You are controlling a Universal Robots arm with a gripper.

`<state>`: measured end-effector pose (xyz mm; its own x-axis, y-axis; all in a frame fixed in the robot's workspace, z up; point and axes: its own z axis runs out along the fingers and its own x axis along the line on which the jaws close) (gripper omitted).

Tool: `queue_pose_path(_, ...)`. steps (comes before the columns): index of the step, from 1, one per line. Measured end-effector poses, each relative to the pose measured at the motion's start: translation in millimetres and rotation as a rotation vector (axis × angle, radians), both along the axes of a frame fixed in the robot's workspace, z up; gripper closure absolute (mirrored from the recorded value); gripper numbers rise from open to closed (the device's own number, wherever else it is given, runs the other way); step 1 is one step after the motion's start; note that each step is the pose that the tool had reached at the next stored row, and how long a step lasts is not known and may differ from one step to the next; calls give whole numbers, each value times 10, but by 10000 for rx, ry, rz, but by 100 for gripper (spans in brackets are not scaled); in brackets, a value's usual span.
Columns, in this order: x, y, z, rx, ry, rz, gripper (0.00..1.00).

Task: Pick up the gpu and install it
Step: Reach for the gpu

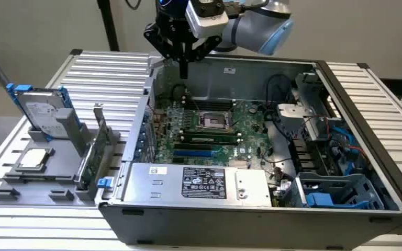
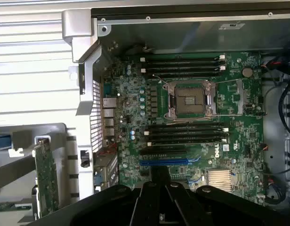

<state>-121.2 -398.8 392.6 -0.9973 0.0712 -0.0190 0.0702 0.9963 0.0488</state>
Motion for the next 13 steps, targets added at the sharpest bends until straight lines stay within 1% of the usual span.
queue_pose_path(13,0,0,0,0,-1,0,89)
